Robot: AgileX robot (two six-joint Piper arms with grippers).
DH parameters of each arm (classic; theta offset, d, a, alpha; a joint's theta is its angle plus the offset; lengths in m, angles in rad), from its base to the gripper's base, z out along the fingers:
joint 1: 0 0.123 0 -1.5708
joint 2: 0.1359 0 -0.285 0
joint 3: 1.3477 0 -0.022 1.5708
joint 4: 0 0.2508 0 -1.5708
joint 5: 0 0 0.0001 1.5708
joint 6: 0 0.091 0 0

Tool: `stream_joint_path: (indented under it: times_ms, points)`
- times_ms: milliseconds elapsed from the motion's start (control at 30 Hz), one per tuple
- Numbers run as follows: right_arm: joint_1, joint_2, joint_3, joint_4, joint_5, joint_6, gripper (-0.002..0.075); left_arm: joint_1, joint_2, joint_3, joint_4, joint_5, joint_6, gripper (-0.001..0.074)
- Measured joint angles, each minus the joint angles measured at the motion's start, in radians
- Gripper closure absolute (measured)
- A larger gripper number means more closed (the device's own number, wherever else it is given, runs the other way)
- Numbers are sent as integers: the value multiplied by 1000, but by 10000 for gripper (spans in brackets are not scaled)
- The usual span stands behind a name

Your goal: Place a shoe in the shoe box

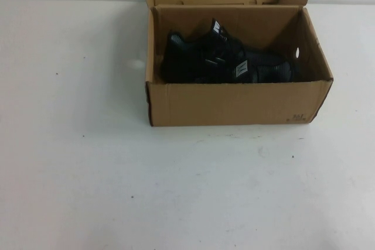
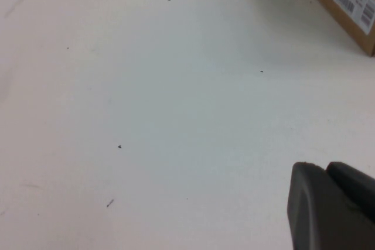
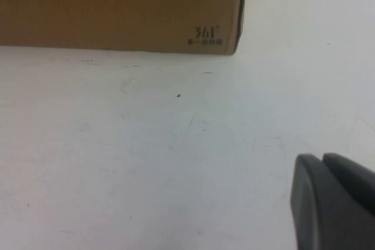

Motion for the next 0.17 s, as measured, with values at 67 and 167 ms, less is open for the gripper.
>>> stream_joint_path:
  times_ms: [67, 167]
  points:
    - [0, 0, 0, 0, 0, 0, 743, 0, 0, 0, 0, 0, 0, 736]
    - [0, 0, 0, 0, 0, 0, 743, 0, 0, 0, 0, 0, 0, 736]
